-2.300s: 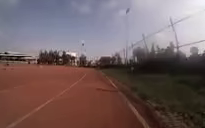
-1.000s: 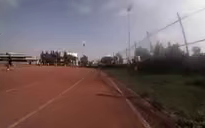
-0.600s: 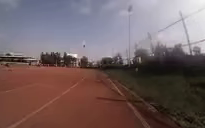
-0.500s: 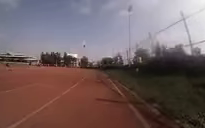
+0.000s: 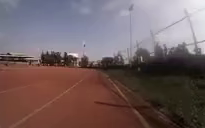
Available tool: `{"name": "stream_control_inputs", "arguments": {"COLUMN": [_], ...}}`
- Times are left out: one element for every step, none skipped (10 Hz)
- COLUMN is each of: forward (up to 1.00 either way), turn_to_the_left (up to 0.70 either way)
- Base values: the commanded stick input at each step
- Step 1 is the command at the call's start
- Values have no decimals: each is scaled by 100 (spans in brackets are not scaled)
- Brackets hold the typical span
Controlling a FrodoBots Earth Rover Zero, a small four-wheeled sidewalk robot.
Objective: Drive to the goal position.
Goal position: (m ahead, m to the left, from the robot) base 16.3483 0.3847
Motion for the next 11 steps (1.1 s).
{"name": "stream_control_inputs", "arguments": {"forward": [50,50,50,50,50,50,50,50,50,50,50], "turn_to_the_left": [0,0,0,0,0,0,0,0,0,0,0]}}
